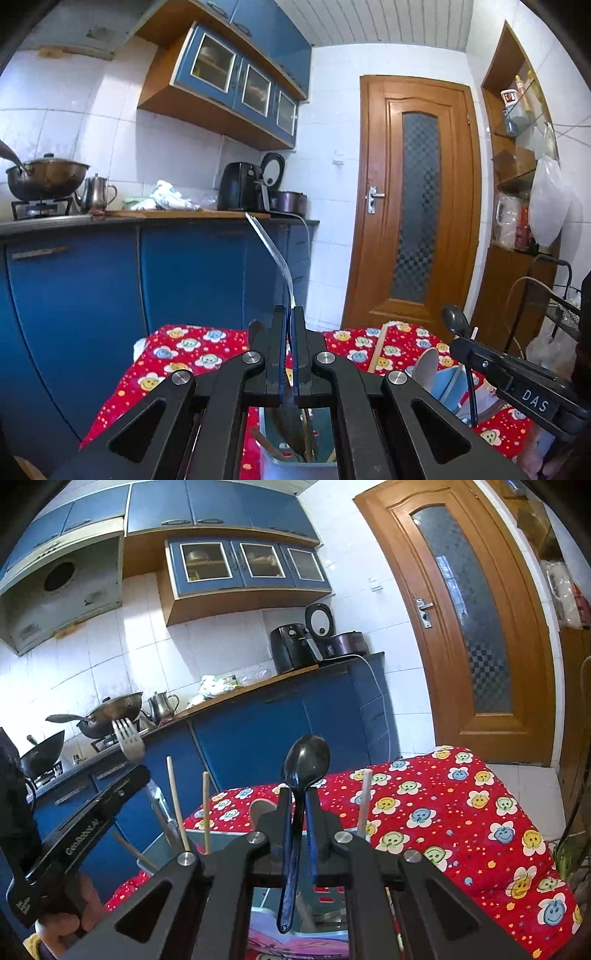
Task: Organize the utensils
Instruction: 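Open both tools to release the fork and black spoon into the holder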
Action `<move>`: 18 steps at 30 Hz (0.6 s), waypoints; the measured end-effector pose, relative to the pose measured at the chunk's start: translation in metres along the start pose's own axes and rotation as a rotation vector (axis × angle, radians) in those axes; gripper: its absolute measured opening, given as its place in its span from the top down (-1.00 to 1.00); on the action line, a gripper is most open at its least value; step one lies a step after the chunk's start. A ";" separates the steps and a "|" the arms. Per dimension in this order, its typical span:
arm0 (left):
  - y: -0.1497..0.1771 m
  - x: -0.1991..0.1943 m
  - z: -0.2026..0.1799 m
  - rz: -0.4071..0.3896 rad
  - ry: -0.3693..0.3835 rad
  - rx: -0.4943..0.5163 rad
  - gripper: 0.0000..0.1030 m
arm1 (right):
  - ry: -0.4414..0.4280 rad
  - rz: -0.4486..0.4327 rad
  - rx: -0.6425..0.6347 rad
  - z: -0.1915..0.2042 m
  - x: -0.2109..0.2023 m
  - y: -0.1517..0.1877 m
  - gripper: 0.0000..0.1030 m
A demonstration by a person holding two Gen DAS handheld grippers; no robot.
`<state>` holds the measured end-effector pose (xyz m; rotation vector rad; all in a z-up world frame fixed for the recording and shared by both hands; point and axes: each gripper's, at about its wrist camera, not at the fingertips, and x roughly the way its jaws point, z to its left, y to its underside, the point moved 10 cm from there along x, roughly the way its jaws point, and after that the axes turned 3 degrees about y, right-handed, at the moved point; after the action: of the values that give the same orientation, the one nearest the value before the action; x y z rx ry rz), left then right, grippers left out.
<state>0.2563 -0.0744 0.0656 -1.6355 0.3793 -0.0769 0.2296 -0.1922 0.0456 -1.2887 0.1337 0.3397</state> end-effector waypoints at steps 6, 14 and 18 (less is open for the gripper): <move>0.004 0.000 0.000 0.040 0.010 -0.025 0.76 | 0.009 0.015 0.001 0.000 -0.002 0.001 0.67; -0.006 -0.017 -0.011 0.025 0.026 0.001 0.42 | -0.002 -0.005 0.018 0.001 -0.016 -0.008 0.53; -0.007 -0.027 -0.014 0.041 0.035 -0.005 0.41 | -0.006 -0.016 0.018 0.002 -0.029 -0.013 0.51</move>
<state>0.2281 -0.0791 0.0783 -1.6321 0.4400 -0.0738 0.2065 -0.1981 0.0664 -1.2702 0.1211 0.3278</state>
